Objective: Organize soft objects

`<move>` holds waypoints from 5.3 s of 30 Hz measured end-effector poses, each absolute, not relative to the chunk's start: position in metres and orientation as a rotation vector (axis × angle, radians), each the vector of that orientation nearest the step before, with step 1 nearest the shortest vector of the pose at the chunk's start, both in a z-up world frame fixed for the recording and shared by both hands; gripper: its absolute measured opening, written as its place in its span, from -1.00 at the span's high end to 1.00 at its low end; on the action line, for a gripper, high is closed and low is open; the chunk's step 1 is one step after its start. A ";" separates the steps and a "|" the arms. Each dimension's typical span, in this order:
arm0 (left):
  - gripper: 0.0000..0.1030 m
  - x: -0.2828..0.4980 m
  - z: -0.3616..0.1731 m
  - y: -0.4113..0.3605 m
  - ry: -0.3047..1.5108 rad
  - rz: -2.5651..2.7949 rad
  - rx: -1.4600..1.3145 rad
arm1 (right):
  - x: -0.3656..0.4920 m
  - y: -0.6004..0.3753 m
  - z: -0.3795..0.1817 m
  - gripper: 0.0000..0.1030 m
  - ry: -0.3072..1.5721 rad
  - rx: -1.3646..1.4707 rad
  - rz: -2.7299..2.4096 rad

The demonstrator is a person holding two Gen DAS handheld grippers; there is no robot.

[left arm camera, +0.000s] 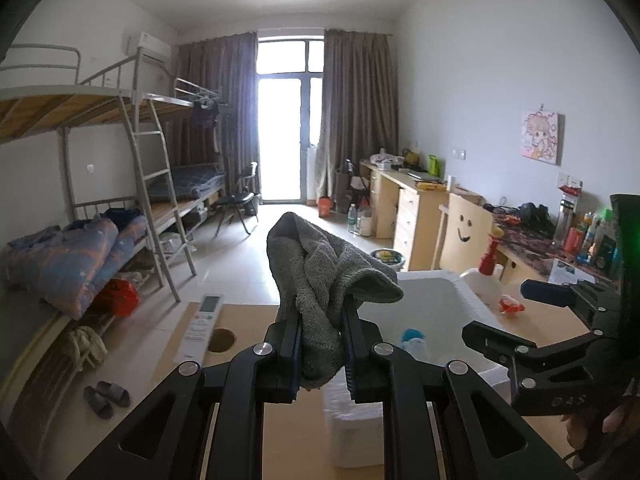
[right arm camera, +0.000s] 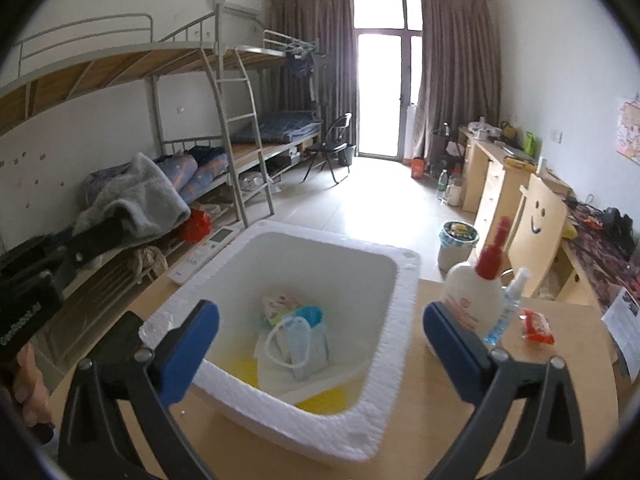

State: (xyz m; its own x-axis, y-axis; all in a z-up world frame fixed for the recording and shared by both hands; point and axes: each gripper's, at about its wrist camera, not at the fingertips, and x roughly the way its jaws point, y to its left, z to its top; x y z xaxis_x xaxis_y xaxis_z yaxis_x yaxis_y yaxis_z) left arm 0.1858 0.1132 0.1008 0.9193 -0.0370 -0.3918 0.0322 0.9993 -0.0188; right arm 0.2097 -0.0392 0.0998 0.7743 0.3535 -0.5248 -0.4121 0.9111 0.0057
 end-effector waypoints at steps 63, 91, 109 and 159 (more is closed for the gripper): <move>-0.98 0.184 0.101 0.052 0.391 -0.073 -0.005 | 0.148 -0.134 0.098 -1.00 0.470 -0.019 0.194; -0.98 0.025 0.145 0.080 0.189 -0.027 0.040 | 0.050 -0.113 0.135 -1.00 0.327 -0.039 0.229; -0.98 -0.045 0.122 0.069 0.093 -0.028 0.074 | -0.002 -0.114 0.119 -1.00 0.223 -0.051 0.253; -0.98 -0.044 0.042 0.075 0.264 0.041 -0.008 | -0.028 -0.126 0.046 -1.00 0.299 -0.021 0.250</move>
